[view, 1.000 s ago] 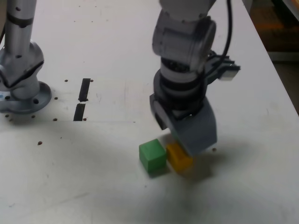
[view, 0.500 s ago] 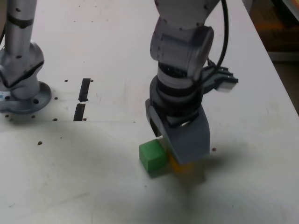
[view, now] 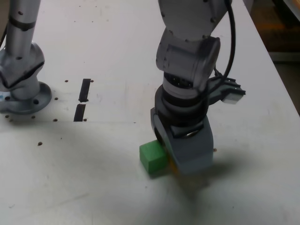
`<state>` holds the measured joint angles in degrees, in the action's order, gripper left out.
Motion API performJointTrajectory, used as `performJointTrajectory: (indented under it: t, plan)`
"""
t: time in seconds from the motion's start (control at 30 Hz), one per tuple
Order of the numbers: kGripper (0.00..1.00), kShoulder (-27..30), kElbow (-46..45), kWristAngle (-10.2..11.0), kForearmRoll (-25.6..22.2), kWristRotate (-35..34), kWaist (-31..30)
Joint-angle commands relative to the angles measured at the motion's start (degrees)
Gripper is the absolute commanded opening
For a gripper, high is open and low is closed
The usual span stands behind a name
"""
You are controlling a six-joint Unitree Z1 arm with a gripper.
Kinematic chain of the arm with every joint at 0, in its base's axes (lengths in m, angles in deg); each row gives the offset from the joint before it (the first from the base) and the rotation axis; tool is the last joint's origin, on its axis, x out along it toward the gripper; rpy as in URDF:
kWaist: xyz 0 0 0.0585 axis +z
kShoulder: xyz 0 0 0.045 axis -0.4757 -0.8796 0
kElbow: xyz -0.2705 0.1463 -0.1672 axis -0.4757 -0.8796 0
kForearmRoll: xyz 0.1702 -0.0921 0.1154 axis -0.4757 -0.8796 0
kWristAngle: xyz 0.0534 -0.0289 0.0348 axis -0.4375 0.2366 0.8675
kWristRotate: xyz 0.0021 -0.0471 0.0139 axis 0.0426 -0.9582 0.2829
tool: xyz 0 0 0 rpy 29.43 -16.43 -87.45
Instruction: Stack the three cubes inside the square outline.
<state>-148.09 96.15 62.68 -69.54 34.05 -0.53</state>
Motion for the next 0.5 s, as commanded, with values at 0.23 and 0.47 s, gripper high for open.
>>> performJointTrajectory:
  t: [0.23, 0.47]
  plan:
    - [0.57, -0.2, -0.4, -0.6, 1.8, 0.5, 0.0]
    - [0.48, -0.2, -0.6, -0.8, 2.0, 0.7, 0.0]
